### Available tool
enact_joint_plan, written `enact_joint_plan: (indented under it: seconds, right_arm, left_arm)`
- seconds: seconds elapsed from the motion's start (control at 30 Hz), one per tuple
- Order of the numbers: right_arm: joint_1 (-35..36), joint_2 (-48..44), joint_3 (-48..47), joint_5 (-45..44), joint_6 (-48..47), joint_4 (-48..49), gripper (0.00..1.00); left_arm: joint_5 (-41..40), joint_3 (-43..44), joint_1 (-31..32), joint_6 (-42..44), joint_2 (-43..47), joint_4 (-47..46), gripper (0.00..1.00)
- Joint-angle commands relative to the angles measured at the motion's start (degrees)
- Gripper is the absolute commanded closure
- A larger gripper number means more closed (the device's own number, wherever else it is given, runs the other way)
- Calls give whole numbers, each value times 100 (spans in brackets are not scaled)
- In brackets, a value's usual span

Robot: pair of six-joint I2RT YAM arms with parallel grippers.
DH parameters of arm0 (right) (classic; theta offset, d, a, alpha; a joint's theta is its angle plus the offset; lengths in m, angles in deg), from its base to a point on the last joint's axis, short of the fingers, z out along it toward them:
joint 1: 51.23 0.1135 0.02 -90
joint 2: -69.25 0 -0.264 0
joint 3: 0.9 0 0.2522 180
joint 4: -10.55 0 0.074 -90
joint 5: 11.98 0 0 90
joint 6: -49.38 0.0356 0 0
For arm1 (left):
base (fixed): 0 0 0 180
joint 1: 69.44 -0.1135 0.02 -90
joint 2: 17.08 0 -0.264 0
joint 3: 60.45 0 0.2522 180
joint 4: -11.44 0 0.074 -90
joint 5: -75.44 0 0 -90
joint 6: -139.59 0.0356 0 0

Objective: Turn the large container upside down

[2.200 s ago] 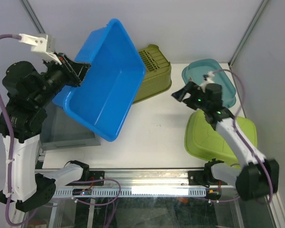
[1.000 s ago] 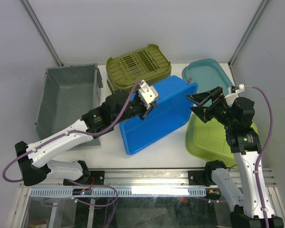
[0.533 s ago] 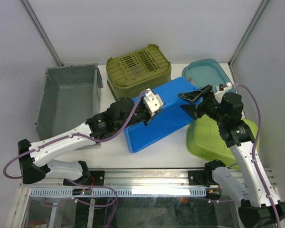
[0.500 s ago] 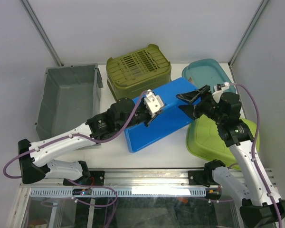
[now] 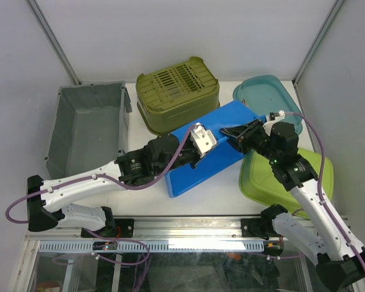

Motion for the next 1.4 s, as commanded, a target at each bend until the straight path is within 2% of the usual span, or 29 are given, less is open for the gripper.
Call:
enact_joint_plan:
  seconds: [0.0, 0.03, 0.07, 0.1, 0.27, 0.43, 0.63, 0.7, 0.77, 0.83, 0.93, 0.97, 1.03, 1.1, 1.13, 1.23, 1.27, 1.37]
  right_arm:
    - [132, -179, 316, 116, -666, 656, 100]
    - [130, -221, 446, 201, -661, 856, 100]
    - [130, -249, 597, 318, -646, 1145, 100]
    - [131, -272, 749, 430, -592, 1418, 100]
    - [248, -180, 1637, 869, -119, 3483, 100]
    - [805, 184, 2158, 478, 19, 5697, 100]
    - [1210, 801, 2437, 340, 110, 7832, 100]
    - [1216, 973, 2616, 268, 257, 8175, 100]
    - [1215, 969, 2740, 308, 157, 8022, 100]
    - [1221, 743, 2800, 318, -143, 7348, 100]
    - [1197, 193, 2787, 298, -260, 5457, 100]
    - [1190, 6, 2750, 232, -472, 4863, 100]
    - [1176, -349, 2734, 52, -1552, 3775, 100]
    - [1171, -741, 2837, -81, -1780, 3021, 97]
    - [1151, -945, 2912, -141, -1836, 2715, 90]
    - [1119, -1388, 3094, -255, -1803, 2008, 51]
    - [1115, -1462, 3128, -267, -1801, 1881, 42]
    - [1115, -1420, 3021, -324, -1880, 1580, 29]
  left_arm:
    - [15, 416, 142, -115, 130, -484, 57]
    - [6, 509, 148, -151, 156, -366, 25]
    - [7, 620, 156, -223, 197, -245, 5]
    - [43, 740, 156, -283, 245, -116, 1]
    - [309, 1246, 154, -717, 673, 362, 1]
    - [99, 1595, 158, -1075, 1040, 518, 1]
    - [41, 1633, 156, -1168, 1236, 516, 1]
    - [-14, 1608, 155, -1167, 1233, 518, 1]
    - [-45, 1575, 155, -1175, 1227, 515, 1]
    - [-78, 1522, 156, -1199, 1240, 516, 1]
    - [-76, 1450, 152, -1233, 1288, 515, 1]
    - [-69, 1425, 158, -1250, 1306, 515, 1]
    - [-41, 1378, 151, -1287, 1340, 505, 1]
    - [-33, 1328, 158, -1311, 1360, 492, 1]
    - [-42, 1310, 151, -1320, 1364, 483, 1]
    - [-19, 1249, 152, -1334, 1374, 444, 1]
    - [-18, 1227, 151, -1334, 1363, 431, 1]
    - [-21, 1206, 155, -1355, 1290, 393, 1]
